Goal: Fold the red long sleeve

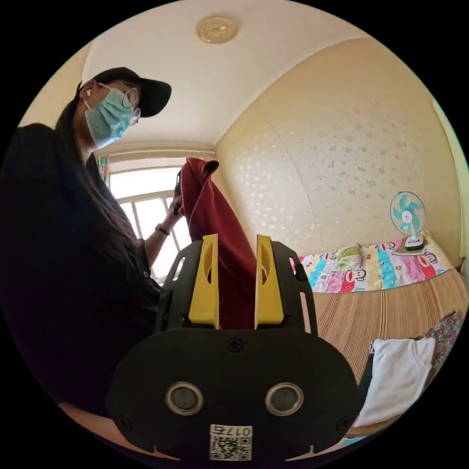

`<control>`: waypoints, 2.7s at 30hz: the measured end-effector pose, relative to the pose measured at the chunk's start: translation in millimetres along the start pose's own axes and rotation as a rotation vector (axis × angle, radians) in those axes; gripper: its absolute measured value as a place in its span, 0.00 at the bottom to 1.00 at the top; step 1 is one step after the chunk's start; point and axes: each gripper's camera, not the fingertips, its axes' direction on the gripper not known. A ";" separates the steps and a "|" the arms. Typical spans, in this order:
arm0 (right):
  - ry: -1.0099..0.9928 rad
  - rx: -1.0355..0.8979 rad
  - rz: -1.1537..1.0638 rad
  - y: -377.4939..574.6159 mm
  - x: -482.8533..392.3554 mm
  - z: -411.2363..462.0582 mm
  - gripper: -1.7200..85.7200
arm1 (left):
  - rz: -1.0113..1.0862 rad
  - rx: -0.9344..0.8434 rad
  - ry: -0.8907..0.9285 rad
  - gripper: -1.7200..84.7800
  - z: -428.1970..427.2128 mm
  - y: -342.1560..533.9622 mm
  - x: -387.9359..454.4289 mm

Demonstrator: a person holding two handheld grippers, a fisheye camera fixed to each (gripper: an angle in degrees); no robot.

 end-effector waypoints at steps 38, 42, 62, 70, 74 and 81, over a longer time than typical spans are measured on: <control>0.315 -0.928 0.158 -74.5 486.4 400.7 0.07 | -0.660 -0.041 -1.391 0.08 -376.8 -138.2 -213.8; 0.113 -0.989 0.295 80.7 481.0 389.2 0.08 | -0.764 -0.248 -1.316 0.08 -348.7 -31.2 -253.2; 0.246 -1.672 0.508 405.0 415.6 26.2 0.03 | -1.265 -0.422 -1.555 0.11 -359.8 151.8 -8.4; -0.014 -1.394 0.613 364.3 414.5 -17.9 0.04 | -1.368 -0.533 -1.624 0.13 -465.8 164.8 93.3; -0.130 -1.466 0.436 365.0 376.0 -32.2 0.04 | -1.246 -0.414 -1.817 0.07 -496.1 105.9 223.5; -0.049 -1.459 0.483 385.8 350.0 -168.9 0.04 | -1.286 0.098 -1.677 0.15 -528.7 102.5 419.8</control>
